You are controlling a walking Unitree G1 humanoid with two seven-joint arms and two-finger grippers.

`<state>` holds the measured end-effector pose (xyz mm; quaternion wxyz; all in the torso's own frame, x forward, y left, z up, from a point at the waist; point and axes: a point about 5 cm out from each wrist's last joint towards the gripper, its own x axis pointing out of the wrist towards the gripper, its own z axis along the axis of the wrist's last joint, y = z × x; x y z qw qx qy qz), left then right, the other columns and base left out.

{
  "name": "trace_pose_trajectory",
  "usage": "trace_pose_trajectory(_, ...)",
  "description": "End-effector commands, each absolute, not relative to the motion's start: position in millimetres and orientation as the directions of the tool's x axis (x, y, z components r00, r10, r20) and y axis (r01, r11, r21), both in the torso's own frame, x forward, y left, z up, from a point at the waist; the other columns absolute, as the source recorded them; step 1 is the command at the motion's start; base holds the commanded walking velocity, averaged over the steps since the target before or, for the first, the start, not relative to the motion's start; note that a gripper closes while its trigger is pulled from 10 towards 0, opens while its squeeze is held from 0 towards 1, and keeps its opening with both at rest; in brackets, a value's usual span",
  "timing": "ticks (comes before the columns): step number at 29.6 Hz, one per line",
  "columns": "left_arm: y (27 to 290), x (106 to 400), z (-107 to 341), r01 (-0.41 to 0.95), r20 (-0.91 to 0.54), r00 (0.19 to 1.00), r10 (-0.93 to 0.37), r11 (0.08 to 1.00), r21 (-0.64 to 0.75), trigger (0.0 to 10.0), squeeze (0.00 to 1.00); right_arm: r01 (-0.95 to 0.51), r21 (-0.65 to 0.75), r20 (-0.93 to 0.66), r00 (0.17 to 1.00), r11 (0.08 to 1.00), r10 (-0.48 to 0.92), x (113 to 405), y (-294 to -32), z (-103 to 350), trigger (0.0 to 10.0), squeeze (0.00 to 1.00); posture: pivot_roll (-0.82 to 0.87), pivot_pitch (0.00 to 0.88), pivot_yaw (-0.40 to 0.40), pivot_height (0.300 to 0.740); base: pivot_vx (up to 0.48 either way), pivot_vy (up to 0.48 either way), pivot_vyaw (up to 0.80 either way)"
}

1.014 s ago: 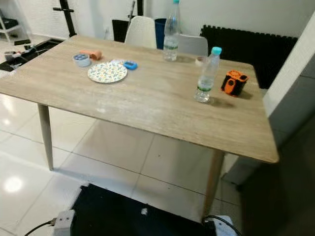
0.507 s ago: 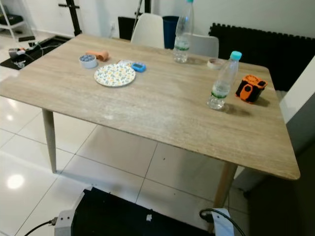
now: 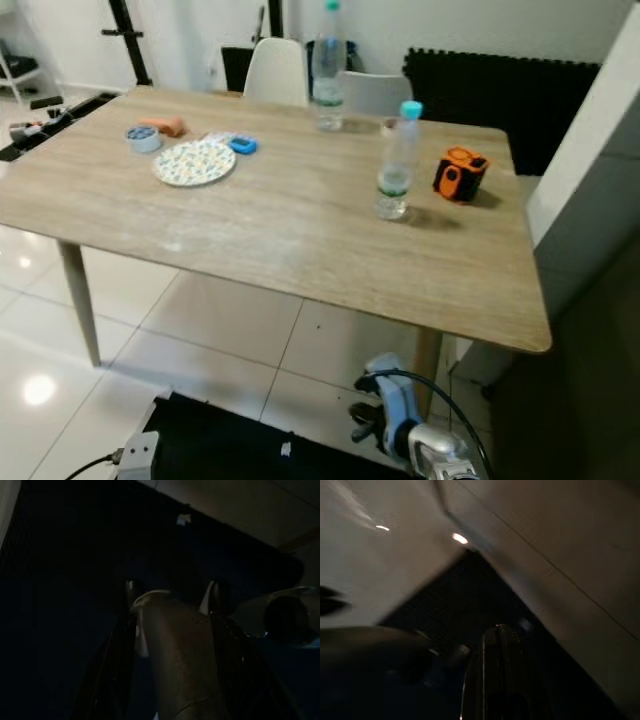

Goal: Restocking fridge

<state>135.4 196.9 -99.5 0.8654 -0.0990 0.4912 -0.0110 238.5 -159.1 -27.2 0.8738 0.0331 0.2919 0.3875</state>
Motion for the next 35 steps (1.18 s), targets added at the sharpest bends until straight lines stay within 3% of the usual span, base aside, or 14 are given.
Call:
trace_pose_trajectory(1, 197, 134, -100, -0.091, -0.849, 0.517, -0.11, 0.979, -0.183, 10.0, 0.0, -0.762, 0.317, -0.355, 0.456, 0.564, 0.816, 251, -143, -7, 10.0, 0.07, -0.02, 0.018, -0.012, 0.74, 0.0, 0.0, 0.0)
trace_pose_trajectory(2, 197, 134, -100, -0.091, -0.849, 0.517, -0.11, 0.979, -0.183, 10.0, 0.0, -0.762, 0.317, -0.355, 0.456, 0.564, 0.816, 251, -143, -7, 10.0, 0.07, -0.02, 0.018, -0.012, 0.74, 0.0, 0.0, 0.0)
trace_pose_trajectory(3, 197, 134, -100, -0.091, -0.848, 0.518, -0.111, 0.979, -0.183, 10.0, 0.0, -0.788, 0.327, -0.316, 0.429, 0.522, 0.846, 254, -140, -1, 10.0, 0.66, -0.02, 0.018, -0.012, 0.74, 0.0, 0.0, 0.0)
trace_pose_trajectory(4, 197, 134, -100, -0.091, -0.848, 0.518, -0.111, 0.979, -0.184, 10.0, 0.0, -0.826, 0.342, -0.251, 0.381, 0.449, 0.89, 257, -134, 10, 10.0, 1.0, -0.02, 0.018, -0.014, 0.74, 0.0, 0.0, 0.0)
trace_pose_trajectory(10, 196, 133, -100, -0.095, -0.846, 0.521, -0.114, 0.977, -0.19, 10.0, 0.0, -0.955, 0.243, -0.013, 0.173, 0.171, 0.985, 274, -110, 71, 10.0, 1.0, -0.01, 0.021, -0.025, 0.74, 0.0, 0.0, 0.0)
trace_pose_trajectory(13, 196, 132, -101, -0.097, -0.846, 0.521, -0.116, 0.976, -0.193, 10.0, 0.0, -0.978, 0.165, 0.095, 0.143, 0.126, 0.985, 286, -101, 103, 10.0, 1.0, -0.01, 0.025, -0.029, 0.74, 0.0, 0.0, 0.0)
trace_pose_trajectory(19, 195, 128, -102, -0.101, -0.846, 0.519, -0.119, 0.975, -0.198, 10.0, 0.0, -0.98, 0.077, 0.249, 0.195, 0.182, 0.949, 311, -92, 148, 10.0, 1.0, 0.0, 0.048, -0.034, 0.74, 0.0, 0.0, 0.0)
trace_pose_trajectory(21, 195, 123, -103, -0.101, -0.848, 0.515, -0.121, 0.974, -0.2, 10.0, 0.0, -0.933, 0.012, 0.307, 0.346, 0.36, 0.887, 343, -91, 184, 10.0, 1.0, 0.01, 0.069, -0.038, 0.74, 0.0, 0.0, 0.0)
trace_pose_trajectory(22, 195, 123, -103, -0.101, -0.848, 0.515, -0.121, 0.974, -0.2, 10.0, 0.0, -0.933, 0.012, 0.307, 0.346, 0.36, 0.887, 343, -91, 184, 10.0, 1.0, 0.01, 0.069, -0.038, 0.74, 0.0, 0.0, 0.0)
trace_pose_trajectory(25, 195, 116, -105, -0.1, -0.853, 0.507, -0.12, 0.975, -0.197, 10.0, 0.0, -0.804, -0.104, 0.261, 0.546, 0.586, 0.796, 376, -93, 216, 10.0, 1.0, 0.02, 0.096, -0.044, 0.74, 0.0, 0.0, 0.0)
trace_pose_trajectory(29, 196, 111, -106, -0.099, -0.856, 0.503, -0.121, 0.976, -0.196, 10.0, 0.0, -0.723, -0.144, 0.275, 0.626, 0.675, 0.73, 390, -97, 243, 10.0, 1.0, 0.03, 0.115, -0.05, 0.74, 0.0, 0.0, 0.0)
trace_pose_trajectory(30, 197, 107, -107, -0.097, -0.858, 0.5, -0.121, 0.976, -0.194, 10.0, 0.0, -0.655, -0.155, 0.321, 0.675, 0.74, 0.665, 399, -100, 272, 10.0, 0.91, 0.05, 0.139, -0.056, 0.74, 0.0, 0.0, 0.0)
trace_pose_trajectory(31, 198, 105, -107, -0.097, -0.858, 0.499, -0.121, 0.976, -0.194, 10.0, 0.0, -0.623, -0.17, 0.343, 0.689, 0.764, 0.638, 403, -102, 286, 10.0, 0.0, 0.06, 0.159, -0.058, 0.74, 0.0, 0.0, 0.0)
trace_pose_trajectory(35, 199, 102, -107, -0.095, -0.857, 0.501, -0.121, 0.977, -0.193, 10.0, 0.0, -0.548, -0.204, 0.377, 0.721, 0.811, 0.582, 407, -105, 312, 10.0, 0.0, 0.07, 0.179, -0.063, 0.74, 0.0, 0.0, 0.0)
